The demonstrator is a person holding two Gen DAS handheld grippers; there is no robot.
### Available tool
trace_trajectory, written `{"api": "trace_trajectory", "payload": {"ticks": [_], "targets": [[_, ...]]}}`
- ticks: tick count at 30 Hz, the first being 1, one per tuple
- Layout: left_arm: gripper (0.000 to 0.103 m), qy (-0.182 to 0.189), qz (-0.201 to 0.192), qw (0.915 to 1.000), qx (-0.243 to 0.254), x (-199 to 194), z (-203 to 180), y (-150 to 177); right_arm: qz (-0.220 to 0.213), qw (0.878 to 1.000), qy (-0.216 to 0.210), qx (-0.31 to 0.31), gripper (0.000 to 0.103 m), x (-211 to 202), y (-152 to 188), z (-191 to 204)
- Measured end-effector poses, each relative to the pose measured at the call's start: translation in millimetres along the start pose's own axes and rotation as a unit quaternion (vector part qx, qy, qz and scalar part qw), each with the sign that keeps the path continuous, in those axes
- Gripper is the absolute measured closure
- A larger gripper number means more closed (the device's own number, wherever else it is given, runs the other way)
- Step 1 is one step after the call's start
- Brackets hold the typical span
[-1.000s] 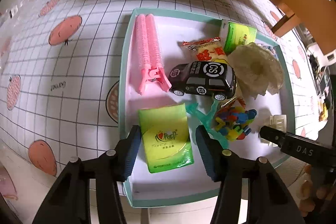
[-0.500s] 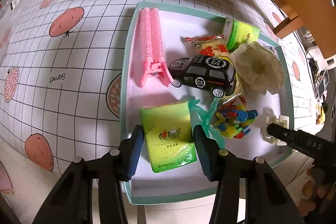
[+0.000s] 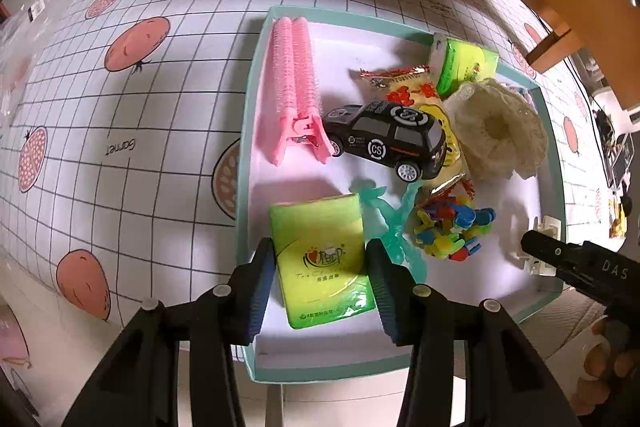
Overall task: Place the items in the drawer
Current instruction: 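Carry the tissue pack and hair clip up into the open drawer with both tools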
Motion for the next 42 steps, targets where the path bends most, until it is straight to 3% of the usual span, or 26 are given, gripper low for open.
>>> {"api": "trace_trajectory", "payload": {"ticks": [9, 17, 21, 27, 30, 33, 37, 42], "targets": [[0.055, 0.023, -0.007, 0.9987, -0.046, -27.1, 11.6, -12.8, -0.021, 1.000, -0.012, -0.007, 0.051, -29.2, 5.2, 3.4], [0.055, 0.076, -0.085, 0.9923, -0.048, -99.4, -2.6, -45.7, -0.089, 0.994, -0.024, -0.061, 0.051, -93.8, 3.3, 33.0], [0.055, 0.102, -0.158, 0.9818, -0.026, -159.1, -17.6, -58.8, -0.139, 0.986, -0.054, -0.076, 0.051, -145.4, -0.8, 52.5], [0.055, 0.142, -0.263, 0.9540, 0.015, -246.5, -34.3, -80.3, -0.232, 0.962, -0.098, -0.109, 0.051, -231.7, -7.1, 91.2], [0.055, 0.144, -0.299, 0.9431, 0.028, -276.1, -39.5, -98.2, -0.267, 0.950, -0.114, -0.119, 0.051, -270.4, -15.7, 107.1], [0.055, 0.147, -0.323, 0.9343, 0.030, -295.5, -43.0, -118.0, -0.299, 0.939, -0.101, -0.133, 0.051, -305.4, -30.3, 124.6], [0.055, 0.137, -0.345, 0.9278, 0.034, -304.7, -49.7, -138.0, -0.318, 0.933, -0.087, -0.143, 0.051, -329.1, -49.6, 142.4], [0.055, 0.118, -0.345, 0.9304, 0.042, -294.7, -58.0, -160.1, -0.324, 0.932, -0.054, -0.155, 0.051, -334.1, -72.4, 161.1]]}}
Point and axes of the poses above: each gripper's, at about its wrist camera, not at the fingertips, and x roughly the way its jaws point, z to its left, y to its underside, the point moved 4 cm from there along x, roughly the way its jaws point, and after that the axes turned 1 degree about -x, right-handed, at the moved point
